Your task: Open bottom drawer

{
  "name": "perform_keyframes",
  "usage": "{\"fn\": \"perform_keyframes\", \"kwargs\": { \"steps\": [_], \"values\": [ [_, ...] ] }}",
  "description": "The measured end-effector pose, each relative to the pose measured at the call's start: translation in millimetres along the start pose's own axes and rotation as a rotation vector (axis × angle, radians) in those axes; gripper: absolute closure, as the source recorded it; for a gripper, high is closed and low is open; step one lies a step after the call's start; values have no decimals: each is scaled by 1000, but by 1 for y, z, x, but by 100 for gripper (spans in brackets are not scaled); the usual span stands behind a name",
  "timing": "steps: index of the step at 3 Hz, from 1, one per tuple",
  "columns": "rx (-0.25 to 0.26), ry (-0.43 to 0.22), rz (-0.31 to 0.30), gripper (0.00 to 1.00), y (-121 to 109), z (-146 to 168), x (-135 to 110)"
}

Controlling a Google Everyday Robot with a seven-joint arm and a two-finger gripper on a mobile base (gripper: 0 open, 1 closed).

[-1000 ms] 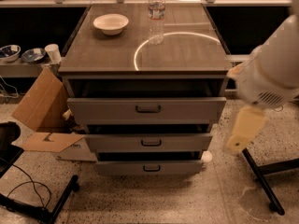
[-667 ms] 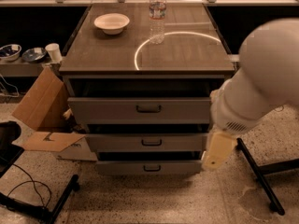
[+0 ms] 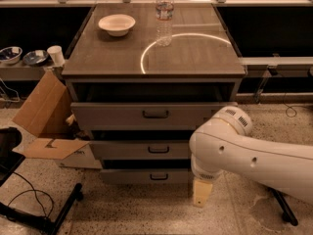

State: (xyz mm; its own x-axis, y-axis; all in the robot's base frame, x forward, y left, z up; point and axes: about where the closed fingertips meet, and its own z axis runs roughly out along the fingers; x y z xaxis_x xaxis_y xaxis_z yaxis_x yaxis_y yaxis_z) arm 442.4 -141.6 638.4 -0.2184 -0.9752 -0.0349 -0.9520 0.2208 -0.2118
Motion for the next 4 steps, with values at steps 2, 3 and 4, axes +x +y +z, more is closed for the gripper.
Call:
{"fn": "perform_keyframes", "kwargs": {
  "steps": [2, 3, 4],
  "values": [
    [-144, 3, 43, 0, 18, 68, 6],
    [-187, -18, 23, 0, 26, 109, -8],
    [-190, -30, 38, 0, 30, 187, -21]
  ]
}}
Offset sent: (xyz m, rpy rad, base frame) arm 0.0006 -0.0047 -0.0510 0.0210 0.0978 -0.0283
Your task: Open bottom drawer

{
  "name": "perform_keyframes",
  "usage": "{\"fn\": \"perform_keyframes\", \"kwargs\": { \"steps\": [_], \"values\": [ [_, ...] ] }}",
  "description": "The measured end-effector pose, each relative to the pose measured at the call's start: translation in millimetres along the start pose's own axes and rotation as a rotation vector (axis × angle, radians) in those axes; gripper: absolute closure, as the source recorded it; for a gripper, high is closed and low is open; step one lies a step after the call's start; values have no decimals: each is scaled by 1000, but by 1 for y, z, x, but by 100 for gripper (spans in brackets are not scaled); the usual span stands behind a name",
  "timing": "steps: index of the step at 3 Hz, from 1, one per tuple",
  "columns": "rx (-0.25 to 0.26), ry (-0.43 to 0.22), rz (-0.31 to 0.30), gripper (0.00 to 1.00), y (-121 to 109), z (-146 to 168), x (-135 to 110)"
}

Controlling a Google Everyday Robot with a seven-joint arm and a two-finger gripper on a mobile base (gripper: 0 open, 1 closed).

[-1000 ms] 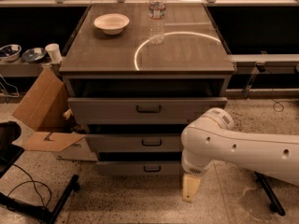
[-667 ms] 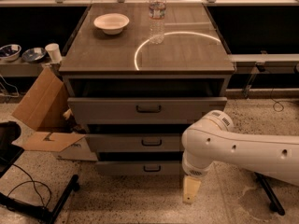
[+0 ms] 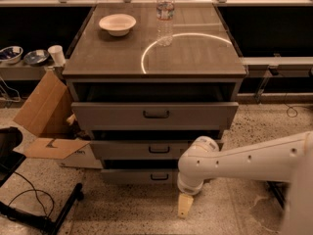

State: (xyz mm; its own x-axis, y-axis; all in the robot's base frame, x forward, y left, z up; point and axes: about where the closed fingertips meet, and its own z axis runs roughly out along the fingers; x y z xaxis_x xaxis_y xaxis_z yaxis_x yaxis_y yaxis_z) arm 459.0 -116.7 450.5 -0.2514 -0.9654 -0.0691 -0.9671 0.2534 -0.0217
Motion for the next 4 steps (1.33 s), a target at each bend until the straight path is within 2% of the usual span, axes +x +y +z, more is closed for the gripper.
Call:
{"fn": "perform_keyframes", "kwargs": {
  "steps": [1, 2, 3, 4],
  "values": [
    [26, -26, 58, 0, -18, 75, -2],
    [79, -30, 137, 0, -49, 128, 12],
    [165, -34, 167, 0, -118, 190, 27],
    [172, -36, 166, 0, -124, 192, 26]
  ]
}}
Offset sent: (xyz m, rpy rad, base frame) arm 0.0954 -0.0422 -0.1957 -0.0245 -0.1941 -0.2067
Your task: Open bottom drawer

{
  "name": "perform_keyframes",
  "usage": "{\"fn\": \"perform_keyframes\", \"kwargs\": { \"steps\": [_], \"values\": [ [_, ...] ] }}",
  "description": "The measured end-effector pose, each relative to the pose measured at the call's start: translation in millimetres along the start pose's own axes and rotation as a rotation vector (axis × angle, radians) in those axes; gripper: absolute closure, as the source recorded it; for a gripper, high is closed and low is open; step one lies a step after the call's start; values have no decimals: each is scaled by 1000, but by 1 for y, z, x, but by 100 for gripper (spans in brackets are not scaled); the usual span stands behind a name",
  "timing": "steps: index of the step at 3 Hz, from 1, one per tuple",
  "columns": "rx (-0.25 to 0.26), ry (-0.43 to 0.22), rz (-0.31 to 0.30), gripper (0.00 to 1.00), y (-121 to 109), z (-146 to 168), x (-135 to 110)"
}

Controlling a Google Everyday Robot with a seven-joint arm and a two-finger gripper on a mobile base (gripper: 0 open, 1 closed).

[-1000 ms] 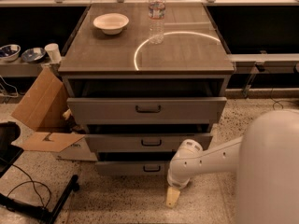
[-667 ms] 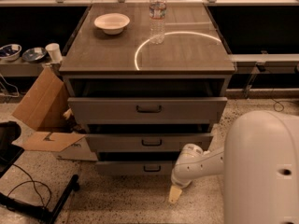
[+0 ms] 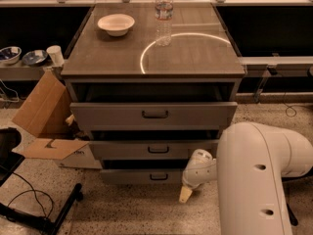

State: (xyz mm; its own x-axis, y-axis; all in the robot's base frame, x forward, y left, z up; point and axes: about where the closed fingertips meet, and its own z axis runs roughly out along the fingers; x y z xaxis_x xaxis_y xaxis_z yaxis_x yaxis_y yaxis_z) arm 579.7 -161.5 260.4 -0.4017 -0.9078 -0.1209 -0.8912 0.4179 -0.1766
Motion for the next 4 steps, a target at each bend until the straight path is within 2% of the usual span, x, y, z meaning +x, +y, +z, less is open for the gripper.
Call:
{"fn": "perform_keyframes", "kwargs": {
  "steps": [1, 2, 4],
  "values": [
    [1, 34, -30, 0, 11, 11, 2],
    [29, 38, -72, 0, 11, 35, 6],
    [83, 22, -160, 0, -9, 68, -3]
  ]
}}
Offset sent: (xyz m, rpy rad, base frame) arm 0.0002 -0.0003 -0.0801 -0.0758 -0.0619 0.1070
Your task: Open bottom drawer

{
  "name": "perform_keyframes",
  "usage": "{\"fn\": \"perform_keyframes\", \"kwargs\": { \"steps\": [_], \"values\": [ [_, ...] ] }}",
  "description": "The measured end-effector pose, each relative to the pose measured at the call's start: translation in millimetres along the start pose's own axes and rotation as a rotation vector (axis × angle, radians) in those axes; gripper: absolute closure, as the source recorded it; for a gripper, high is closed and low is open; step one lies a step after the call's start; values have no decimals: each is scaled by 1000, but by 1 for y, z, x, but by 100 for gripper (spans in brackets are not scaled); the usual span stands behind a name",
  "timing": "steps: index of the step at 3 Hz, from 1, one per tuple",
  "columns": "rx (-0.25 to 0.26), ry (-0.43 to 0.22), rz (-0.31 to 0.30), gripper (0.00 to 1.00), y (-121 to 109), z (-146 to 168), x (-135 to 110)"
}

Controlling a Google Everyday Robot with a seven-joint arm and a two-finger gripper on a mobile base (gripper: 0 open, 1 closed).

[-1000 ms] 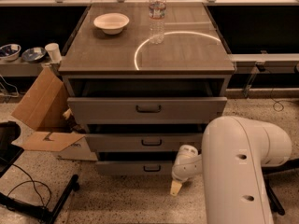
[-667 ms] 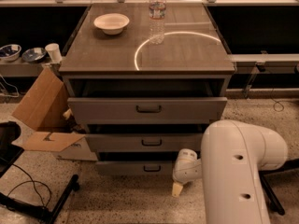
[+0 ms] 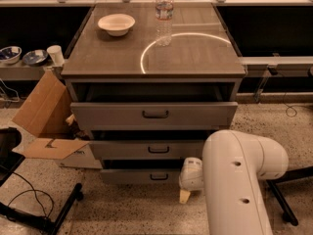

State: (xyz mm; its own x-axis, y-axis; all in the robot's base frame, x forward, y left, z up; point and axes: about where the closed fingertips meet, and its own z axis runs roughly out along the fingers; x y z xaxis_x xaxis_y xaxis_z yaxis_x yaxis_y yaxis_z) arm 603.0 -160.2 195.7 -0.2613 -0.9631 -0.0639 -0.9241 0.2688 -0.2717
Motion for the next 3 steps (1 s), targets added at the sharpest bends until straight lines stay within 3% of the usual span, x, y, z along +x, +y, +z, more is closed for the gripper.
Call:
{"fn": "perform_keyframes", "kwargs": {
  "steps": [1, 2, 3],
  "values": [
    [2, 0, -53, 0, -13, 8, -7],
    [-21, 1, -98, 17, -19, 18, -13],
    [-74, 28, -124, 40, -8, 30, -7]
  ]
}}
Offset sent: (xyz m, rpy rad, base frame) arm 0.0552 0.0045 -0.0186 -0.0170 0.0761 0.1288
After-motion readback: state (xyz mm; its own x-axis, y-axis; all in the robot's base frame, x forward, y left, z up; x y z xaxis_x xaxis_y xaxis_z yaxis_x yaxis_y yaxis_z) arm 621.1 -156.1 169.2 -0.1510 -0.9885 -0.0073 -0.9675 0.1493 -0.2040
